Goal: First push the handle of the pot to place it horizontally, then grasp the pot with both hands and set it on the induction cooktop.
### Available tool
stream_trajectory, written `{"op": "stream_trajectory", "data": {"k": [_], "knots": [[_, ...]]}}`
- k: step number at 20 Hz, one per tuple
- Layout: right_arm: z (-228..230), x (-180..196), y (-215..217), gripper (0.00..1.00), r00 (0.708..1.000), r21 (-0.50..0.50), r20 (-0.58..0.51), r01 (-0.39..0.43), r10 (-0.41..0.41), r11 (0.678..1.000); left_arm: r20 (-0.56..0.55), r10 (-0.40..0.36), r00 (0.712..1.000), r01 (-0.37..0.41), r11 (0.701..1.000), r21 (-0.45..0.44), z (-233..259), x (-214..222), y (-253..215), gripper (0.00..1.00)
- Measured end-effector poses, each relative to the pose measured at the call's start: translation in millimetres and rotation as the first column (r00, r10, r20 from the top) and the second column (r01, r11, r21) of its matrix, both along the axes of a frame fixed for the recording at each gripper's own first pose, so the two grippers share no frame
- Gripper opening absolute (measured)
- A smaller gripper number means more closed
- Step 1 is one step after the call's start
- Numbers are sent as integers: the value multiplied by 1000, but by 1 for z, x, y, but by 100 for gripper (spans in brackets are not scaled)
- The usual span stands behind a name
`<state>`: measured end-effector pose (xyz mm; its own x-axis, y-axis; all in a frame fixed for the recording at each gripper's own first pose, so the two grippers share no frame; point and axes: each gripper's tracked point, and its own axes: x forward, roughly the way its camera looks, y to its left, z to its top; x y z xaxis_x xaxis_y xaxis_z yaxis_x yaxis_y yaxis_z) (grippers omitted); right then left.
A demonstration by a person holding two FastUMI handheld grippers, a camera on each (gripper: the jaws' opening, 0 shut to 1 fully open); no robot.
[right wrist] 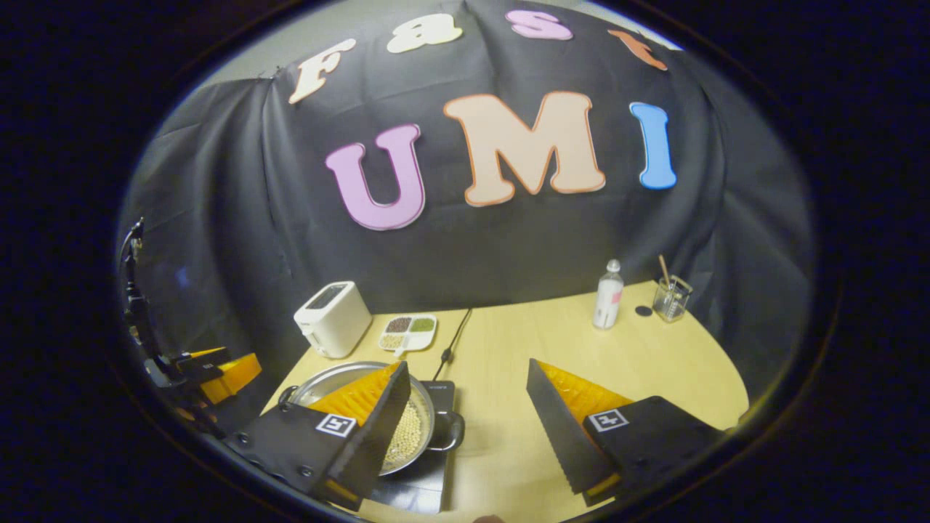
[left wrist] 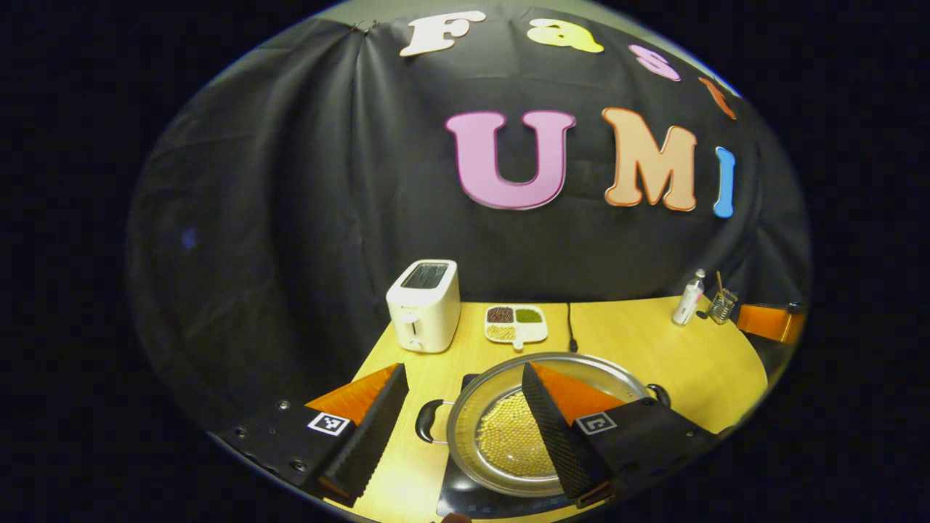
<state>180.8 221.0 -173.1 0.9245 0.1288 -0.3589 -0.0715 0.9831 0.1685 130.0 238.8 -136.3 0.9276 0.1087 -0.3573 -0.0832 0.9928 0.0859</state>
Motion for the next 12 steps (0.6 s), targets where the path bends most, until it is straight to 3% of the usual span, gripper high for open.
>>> {"op": "stream_trajectory", "data": {"k": [9, 12], "knots": [[115, -47, -100, 92, 971, -32, 236, -44, 50, 999, 204, -24, 979, 22, 1000, 12, 91, -30, -130, 96], [140, -64, -146, 92, 956, -53, 290, -19, 33, 998, 257, -25, 966, 16, 999, 36, 108, -49, -167, 96]]}}
